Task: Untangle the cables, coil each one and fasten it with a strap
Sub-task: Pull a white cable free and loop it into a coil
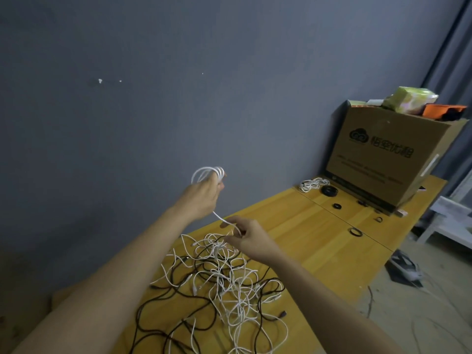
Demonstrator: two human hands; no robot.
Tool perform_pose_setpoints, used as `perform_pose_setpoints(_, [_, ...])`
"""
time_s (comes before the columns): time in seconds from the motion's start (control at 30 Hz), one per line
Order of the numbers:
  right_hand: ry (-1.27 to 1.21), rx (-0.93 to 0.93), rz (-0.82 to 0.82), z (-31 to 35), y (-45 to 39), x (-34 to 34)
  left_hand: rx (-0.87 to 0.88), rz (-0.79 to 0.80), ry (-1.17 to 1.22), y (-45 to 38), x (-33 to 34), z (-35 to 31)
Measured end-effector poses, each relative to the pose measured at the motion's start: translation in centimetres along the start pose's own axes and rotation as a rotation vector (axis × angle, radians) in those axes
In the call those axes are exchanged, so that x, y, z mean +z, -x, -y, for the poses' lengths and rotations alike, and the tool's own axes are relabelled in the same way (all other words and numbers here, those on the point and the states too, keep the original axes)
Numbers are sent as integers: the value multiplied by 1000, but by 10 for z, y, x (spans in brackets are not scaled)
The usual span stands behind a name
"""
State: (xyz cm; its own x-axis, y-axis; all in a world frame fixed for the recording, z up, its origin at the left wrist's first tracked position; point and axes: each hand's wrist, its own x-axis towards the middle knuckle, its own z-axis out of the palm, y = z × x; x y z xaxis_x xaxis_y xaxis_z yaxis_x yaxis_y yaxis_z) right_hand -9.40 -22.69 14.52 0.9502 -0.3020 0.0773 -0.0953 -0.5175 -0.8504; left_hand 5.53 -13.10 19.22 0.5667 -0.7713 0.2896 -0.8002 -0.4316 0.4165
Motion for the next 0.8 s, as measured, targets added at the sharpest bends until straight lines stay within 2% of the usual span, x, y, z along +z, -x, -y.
perform_pose_setpoints(0.07, [-29, 28, -73, -3, -1, -11, 4, 128, -170, 7, 0, -1])
perform_pose_setpoints(0.17, [-221, 114, -132, -9, -3, -27, 52, 272, -210, 15, 4, -1])
perform_pose_setpoints(0.2, [-138, 120, -147, -11, -4, -32, 56, 304, -220, 16, 5, 0])
perform_pose_setpoints(0.27, [259, 103, -136, -19, -6, -38, 58, 318, -265, 16, 3, -2])
perform_pose_setpoints(0.3, [381, 90, -128, -21, -7, -39, 55, 297, -297, 15, 0, -4])
perform_pose_setpoints(0.33, [380, 90, -116, -21, -7, -41, 52, 261, -331, 13, -4, -6])
perform_pose_setpoints(0.43, [55, 78, -100, -19, -1, -46, 0, 79, -428, 6, -16, -5])
perform_pose_setpoints(0.57, [-128, 23, -195, -21, 11, -56, -168, -231, -346, -4, -30, 8])
perform_pose_setpoints(0.63, [-107, 16, -236, -27, 11, -55, -242, -291, -315, -8, -35, 10])
perform_pose_setpoints(0.73, [143, -4, -286, -39, 6, -51, -351, -344, -170, -11, -40, 8])
perform_pose_setpoints(0.8, [158, 48, -379, -44, 4, -53, -395, -367, -78, -13, -42, 7])
